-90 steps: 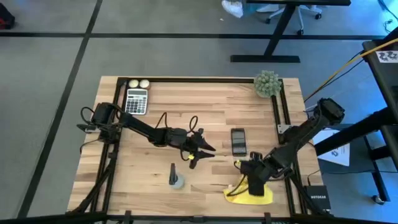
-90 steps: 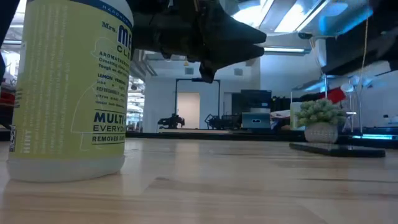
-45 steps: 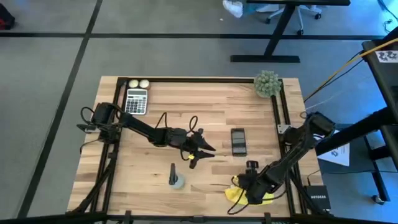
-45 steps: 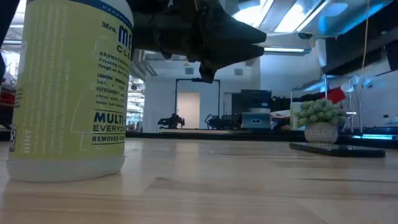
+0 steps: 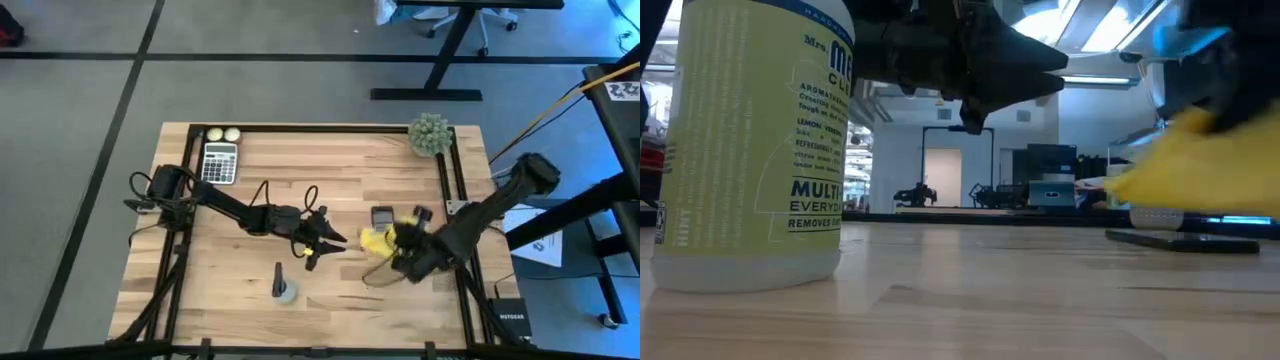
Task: Apply microfiber cloth
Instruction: Wipe the black cellphone with the yellow microfiber cloth
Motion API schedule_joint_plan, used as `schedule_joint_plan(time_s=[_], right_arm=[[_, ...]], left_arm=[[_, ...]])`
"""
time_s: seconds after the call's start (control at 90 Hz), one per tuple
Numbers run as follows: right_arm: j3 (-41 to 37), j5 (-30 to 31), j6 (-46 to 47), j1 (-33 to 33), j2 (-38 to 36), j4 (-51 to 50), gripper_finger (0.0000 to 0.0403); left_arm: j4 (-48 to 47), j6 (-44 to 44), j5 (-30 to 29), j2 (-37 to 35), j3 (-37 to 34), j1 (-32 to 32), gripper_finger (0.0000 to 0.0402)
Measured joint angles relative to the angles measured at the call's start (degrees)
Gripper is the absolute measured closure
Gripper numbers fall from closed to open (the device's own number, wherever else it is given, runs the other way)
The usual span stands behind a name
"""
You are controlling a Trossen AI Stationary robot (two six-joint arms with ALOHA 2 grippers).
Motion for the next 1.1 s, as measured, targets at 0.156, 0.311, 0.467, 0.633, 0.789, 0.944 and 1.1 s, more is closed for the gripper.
schedule_joint_plan(time_s=[0.156,0.311,0.467,0.633,0.789,0.944,1.1], right_arm=[[-7.91,-0.52,-1.31,-4.21,-0.7,10.17,0.0399],[-16.3,-1.93,-1.23,-6.35,2.67,26.85,0.0399],[-20.56,-4.59,-0.41,-6.35,7.31,37.74,0.0399],[-21.15,-3.26,-3.04,-4.82,11.77,45.92,0.04],[-20.89,-0.94,-3.66,-4.38,15.08,48.07,0.04],[-20.89,0.28,-3.09,-4.34,15.63,48.0,0.04],[-20.89,1.02,-2.98,-4.36,16.16,48.08,0.04]], left_arm=[[-0.39,0.22,-1.34,0.0,0.0,0.02,0.0295],[-0.96,0.29,-1.69,0.15,0.0,0.0,0.0295],[-1.13,1.37,-2.69,0.2,0.0,0.0,0.0295],[-1.12,1.38,-2.72,0.24,0.0,-0.04,0.0295],[-1.15,1.32,-3.24,0.24,0.0,-0.1,0.0295],[-1.15,1.24,-3.38,0.24,0.0,-0.11,0.0295],[-1.15,1.16,-3.38,0.24,0.0,-0.15,0.0295]])
